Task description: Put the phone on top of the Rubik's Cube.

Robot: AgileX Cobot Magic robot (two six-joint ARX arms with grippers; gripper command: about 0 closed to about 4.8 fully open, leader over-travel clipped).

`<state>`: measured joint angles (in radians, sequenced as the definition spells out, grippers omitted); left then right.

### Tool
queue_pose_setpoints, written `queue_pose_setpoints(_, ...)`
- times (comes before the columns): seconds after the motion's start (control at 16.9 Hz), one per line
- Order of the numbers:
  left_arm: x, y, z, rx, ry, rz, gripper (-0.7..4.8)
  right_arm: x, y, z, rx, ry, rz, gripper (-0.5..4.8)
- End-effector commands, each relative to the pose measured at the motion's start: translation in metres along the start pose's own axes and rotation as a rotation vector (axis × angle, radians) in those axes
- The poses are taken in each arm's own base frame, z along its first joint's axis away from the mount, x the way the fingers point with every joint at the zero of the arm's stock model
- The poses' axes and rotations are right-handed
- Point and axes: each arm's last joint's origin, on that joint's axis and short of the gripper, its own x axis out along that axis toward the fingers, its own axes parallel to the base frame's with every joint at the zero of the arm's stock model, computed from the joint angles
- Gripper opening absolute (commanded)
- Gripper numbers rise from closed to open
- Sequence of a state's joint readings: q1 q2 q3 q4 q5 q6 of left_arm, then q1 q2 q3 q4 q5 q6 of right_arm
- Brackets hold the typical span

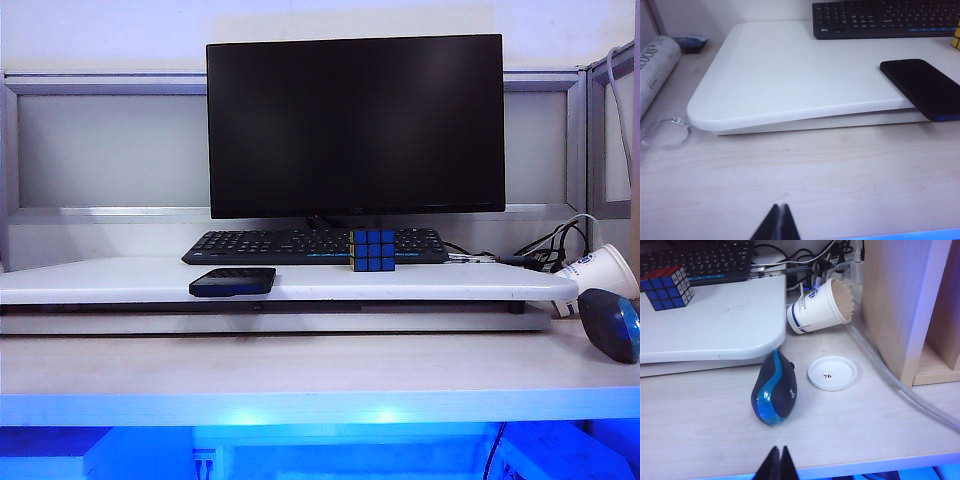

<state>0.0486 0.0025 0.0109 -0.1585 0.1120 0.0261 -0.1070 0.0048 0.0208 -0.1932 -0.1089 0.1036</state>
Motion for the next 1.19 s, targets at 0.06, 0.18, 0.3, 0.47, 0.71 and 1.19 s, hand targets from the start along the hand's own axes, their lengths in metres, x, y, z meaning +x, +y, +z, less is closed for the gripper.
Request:
queue_pose_setpoints(0.06,0.0,0.0,-0.001,-0.001,0.006,0.001,-0.03,0.001,0.0,-0.002,-0.003,0.003,-0.002,-0.06)
queue_pose_setpoints(0.18,0.0,0.0,-0.001,-0.001,0.007,0.0,-0.03,0.001,0.0,-0.002,-0.003,0.003,-0.002,-0.06)
queue_pose_setpoints(0.3,0.0,0.0,-0.001,-0.002,0.012,0.0,-0.03,0.001,0.0,-0.002,-0.003,0.003,-0.001,-0.06)
queue_pose_setpoints(0.47,0.0,0.0,-0.001,-0.002,0.012,-0.004,-0.03,0.001,0.0,-0.001,0.001,-0.007,0.008,-0.06)
queue_pose_setpoints(0.71,0.0,0.0,-0.001,-0.002,0.011,-0.011,-0.03,0.0,0.003,0.007,-0.004,-0.084,0.075,-0.06)
queue_pose_setpoints(1.19,0.0,-0.001,-0.001,-0.005,0.009,-0.035,-0.03,-0.003,0.01,0.021,0.113,-0.188,0.284,0.01)
